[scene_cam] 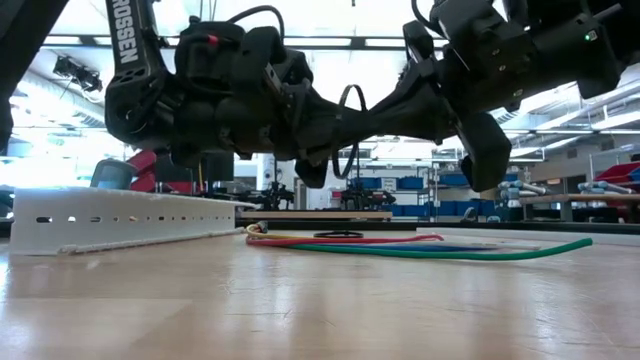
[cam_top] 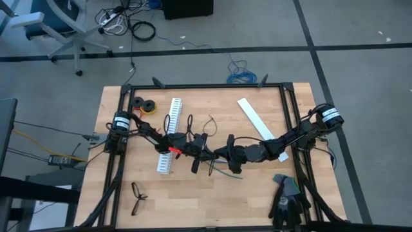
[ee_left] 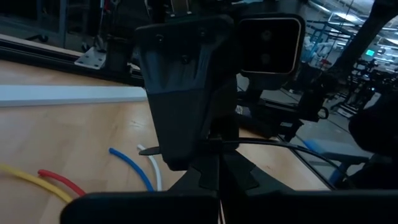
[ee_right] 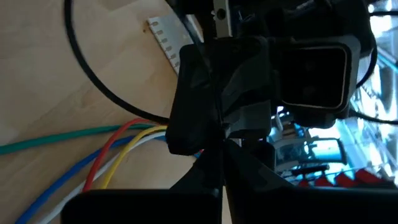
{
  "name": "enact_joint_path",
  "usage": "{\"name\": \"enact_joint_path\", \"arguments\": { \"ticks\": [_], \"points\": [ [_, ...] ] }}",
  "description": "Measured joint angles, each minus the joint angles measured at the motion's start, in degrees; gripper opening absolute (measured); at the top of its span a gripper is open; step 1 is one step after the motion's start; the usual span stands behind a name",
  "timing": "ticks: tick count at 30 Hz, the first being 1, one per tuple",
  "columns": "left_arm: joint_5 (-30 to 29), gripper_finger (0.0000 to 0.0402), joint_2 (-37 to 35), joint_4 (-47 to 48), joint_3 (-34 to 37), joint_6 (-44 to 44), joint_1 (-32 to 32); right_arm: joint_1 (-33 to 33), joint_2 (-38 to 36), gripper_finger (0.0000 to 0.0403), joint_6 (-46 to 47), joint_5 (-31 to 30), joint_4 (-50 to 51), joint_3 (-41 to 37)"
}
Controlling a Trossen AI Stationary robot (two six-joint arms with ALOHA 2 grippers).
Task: Ziptie cables
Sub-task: Insert the black zip tie into the lock head
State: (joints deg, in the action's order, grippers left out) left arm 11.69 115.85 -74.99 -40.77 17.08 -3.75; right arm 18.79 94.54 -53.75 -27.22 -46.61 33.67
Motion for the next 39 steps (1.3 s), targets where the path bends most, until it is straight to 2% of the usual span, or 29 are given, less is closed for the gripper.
{"name": "enact_joint_path", "arguments": {
  "ticks": [5,11,22,27,34,39],
  "points": [
    [-0.2,0.0001,0.0,0.1,0.0,1.0,0.0,-1.0,0.0,0.0000,2.8,-0.3,0.2,0.0],
    [0.3,0.0001,0.0,0.2,0.0,1.3,-0.8,-3.1,0.0,0.0000,4.4,-5.1,2.2,0.0],
    [-0.8,0.0001,0.0,0.3,0.0,0.9,-1.5,-4.4,0.0,0.0000,11.2,-4.3,4.7,0.0],
    [-2.8,0.0001,0.0,0.2,0.8,-0.8,-1.3,-4.2,0.0,0.0001,14.7,-6.1,5.7,0.0],
    [-4.4,0.0001,0.0,-3.8,3.4,0.0,-0.9,-3.0,0.0,0.0002,13.3,-6.4,5.2,0.0],
    [-4.1,0.0001,-0.1,-5.0,3.9,2.9,0.1,-2.1,0.0,0.0009,9.0,-1.6,3.6,0.0]
  ]
}}
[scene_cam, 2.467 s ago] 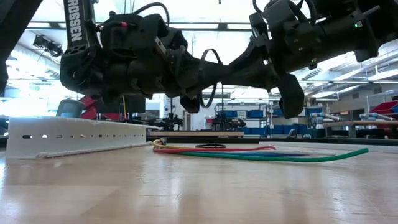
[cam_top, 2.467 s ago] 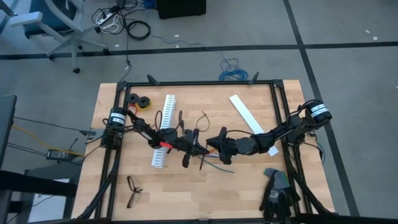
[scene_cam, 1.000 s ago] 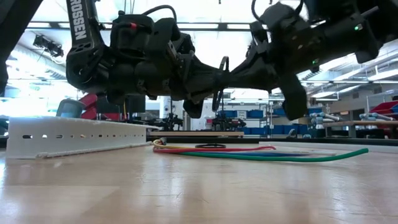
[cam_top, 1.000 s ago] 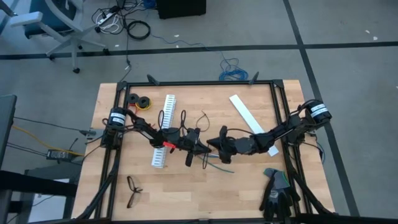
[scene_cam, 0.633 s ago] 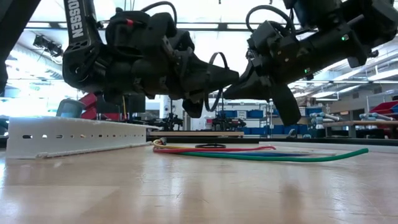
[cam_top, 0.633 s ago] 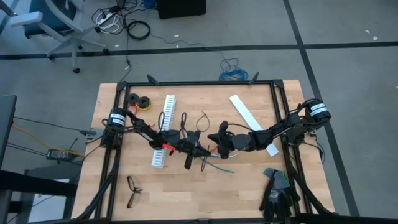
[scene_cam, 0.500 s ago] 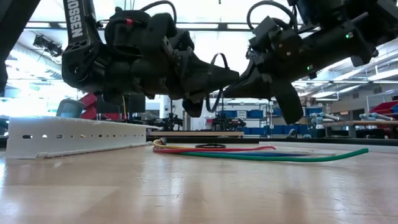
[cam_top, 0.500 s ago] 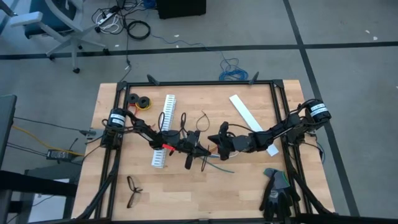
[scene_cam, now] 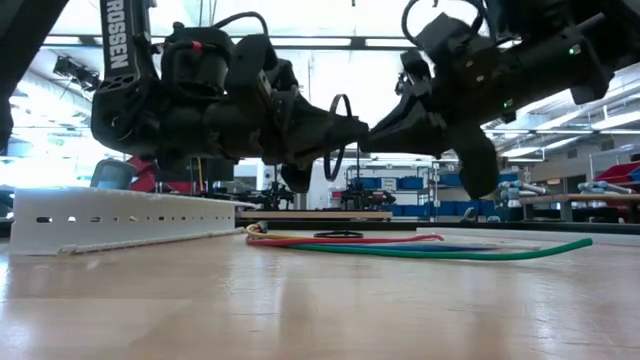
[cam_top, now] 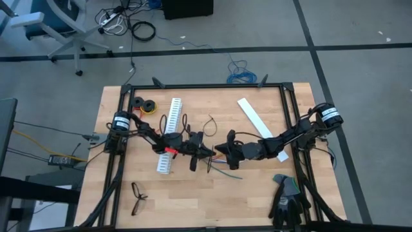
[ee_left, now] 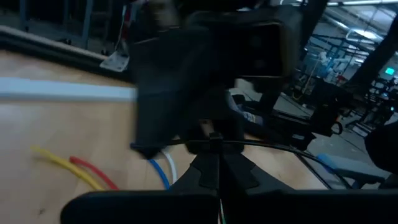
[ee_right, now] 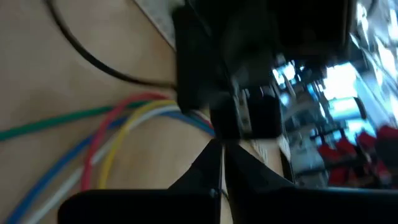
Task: Ziptie cables
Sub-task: Insert the black zip tie into the lock head
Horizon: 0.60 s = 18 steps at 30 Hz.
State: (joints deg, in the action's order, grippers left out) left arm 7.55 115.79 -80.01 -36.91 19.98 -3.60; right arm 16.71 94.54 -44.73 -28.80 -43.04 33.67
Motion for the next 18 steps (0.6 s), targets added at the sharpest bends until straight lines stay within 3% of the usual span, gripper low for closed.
{"name": "enact_joint_path", "arguments": {
  "ticks": [7,13,18],
  "points": [
    [0.7,0.0001,0.0,0.0,0.0,1.5,0.2,0.1,0.0,0.0050,-2.9,-3.0,-2.4,0.0],
    [0.7,0.0001,0.0,-0.2,0.0,1.7,0.2,0.1,0.0,0.0074,-3.0,2.6,-2.6,0.0],
    [0.8,0.0001,0.0,-0.4,-0.1,1.8,0.2,0.0,0.0,0.0075,-3.1,3.1,-5.9,0.0]
  ]
}}
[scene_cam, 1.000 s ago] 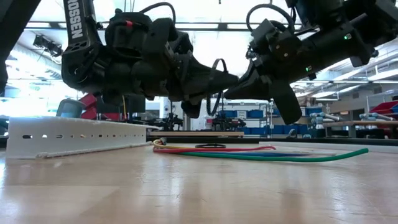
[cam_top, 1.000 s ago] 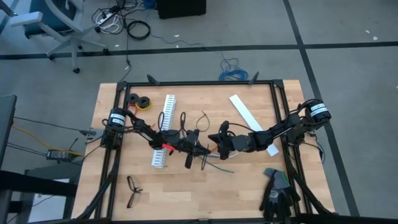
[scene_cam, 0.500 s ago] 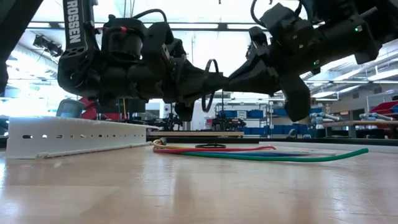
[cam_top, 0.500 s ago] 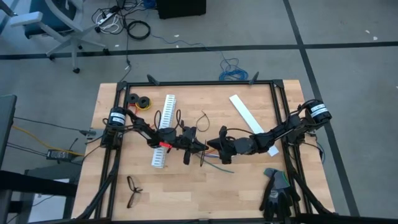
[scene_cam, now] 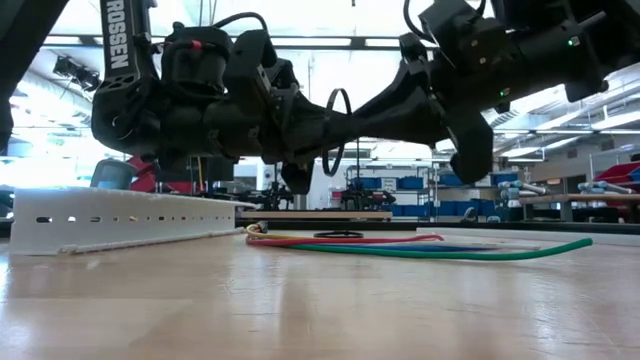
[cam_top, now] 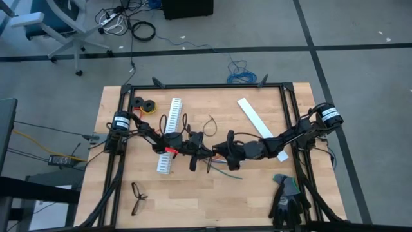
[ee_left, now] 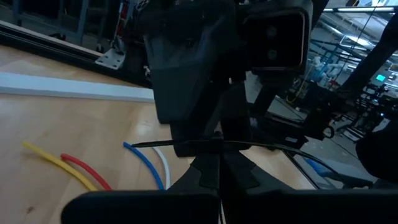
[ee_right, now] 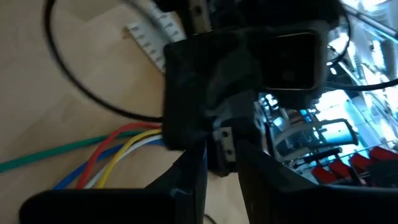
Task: Ziptie cables
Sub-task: Insert the black zip tie into the lock head
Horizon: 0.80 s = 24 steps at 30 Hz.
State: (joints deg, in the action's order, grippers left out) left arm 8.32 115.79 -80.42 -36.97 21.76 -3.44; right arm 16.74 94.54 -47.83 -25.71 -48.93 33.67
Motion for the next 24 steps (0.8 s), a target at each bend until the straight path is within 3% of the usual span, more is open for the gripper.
{"name": "enact_joint_path", "arguments": {
  "ticks": [9,15,24],
  "points": [
    [1.1,0.0001,0.0,1.1,-1.3,0.9,0.0,-0.3,0.0,0.0066,-1.9,2.5,-0.5,0.0],
    [1.3,0.0001,0.0,1.1,-1.4,0.9,0.0,-0.3,0.0,0.0008,-1.9,3.2,0.0,0.0],
    [1.1,0.0001,0.0,1.1,-1.4,0.8,0.0,-0.6,0.0,0.0000,1.7,3.0,0.3,0.0]
  ]
}}
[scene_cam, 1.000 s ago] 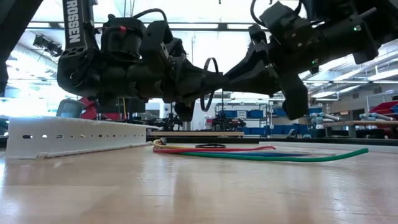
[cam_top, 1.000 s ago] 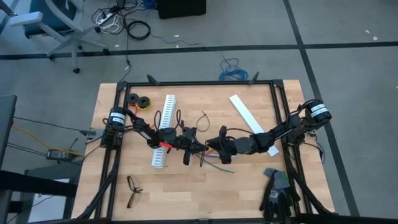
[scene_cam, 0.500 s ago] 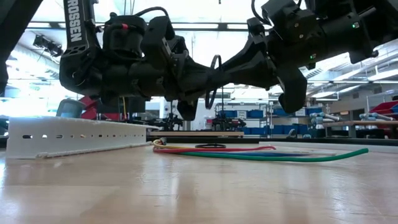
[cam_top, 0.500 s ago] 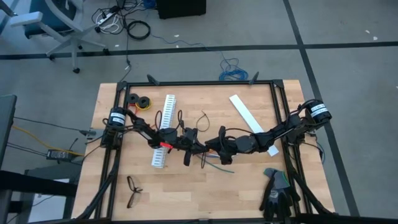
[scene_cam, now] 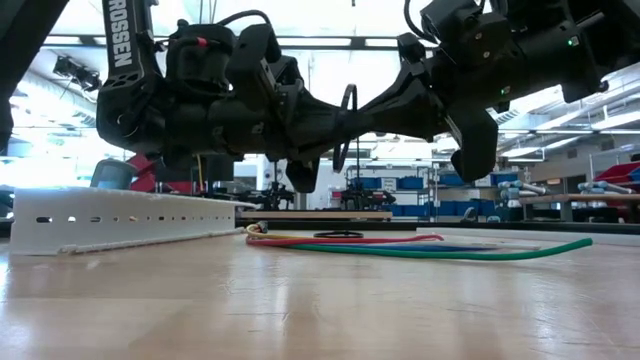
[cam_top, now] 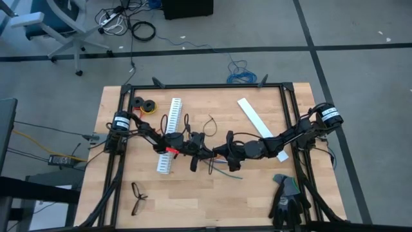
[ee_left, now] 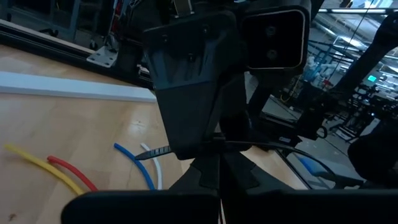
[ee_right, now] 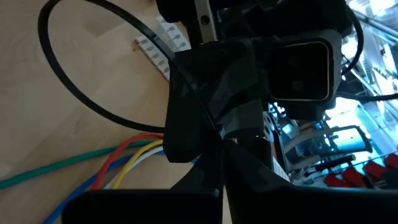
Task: Ziptie cables
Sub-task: Insert the black zip tie into the lock head
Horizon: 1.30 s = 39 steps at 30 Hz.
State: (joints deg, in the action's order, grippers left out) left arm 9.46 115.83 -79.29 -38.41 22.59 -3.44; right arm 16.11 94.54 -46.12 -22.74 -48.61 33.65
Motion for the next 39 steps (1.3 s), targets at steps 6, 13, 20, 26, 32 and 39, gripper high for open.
{"name": "enact_joint_path", "arguments": {
  "ticks": [6,13,20,26,32,39],
  "points": [
    [-2.1,0.0001,0.0,-0.1,-0.1,-1.2,-1.0,-1.9,0.0,0.0000,3.0,-1.3,0.9,0.0],
    [-1.2,0.0001,0.0,-0.2,-0.2,-2.5,-2.3,-4.9,0.0,0.0000,5.9,-2.5,2.6,0.0],
    [-0.9,0.0001,0.0,0.0,-0.2,-3.2,-2.5,-4.4,0.0,0.0000,8.6,-1.8,2.8,0.0],
    [-0.8,0.0001,0.0,1.1,-0.1,-5.8,-2.5,-1.6,0.0,0.0015,5.5,-6.3,2.9,0.0],
    [-0.6,0.0001,0.0,0.7,0.0,-5.7,-2.0,1.2,0.0,0.0043,1.2,-7.2,2.9,0.0],
    [-0.7,0.0001,0.0,0.8,0.0,-4.4,-1.8,1.8,0.0,0.0055,1.1,-4.0,2.4,0.0]
  ]
}}
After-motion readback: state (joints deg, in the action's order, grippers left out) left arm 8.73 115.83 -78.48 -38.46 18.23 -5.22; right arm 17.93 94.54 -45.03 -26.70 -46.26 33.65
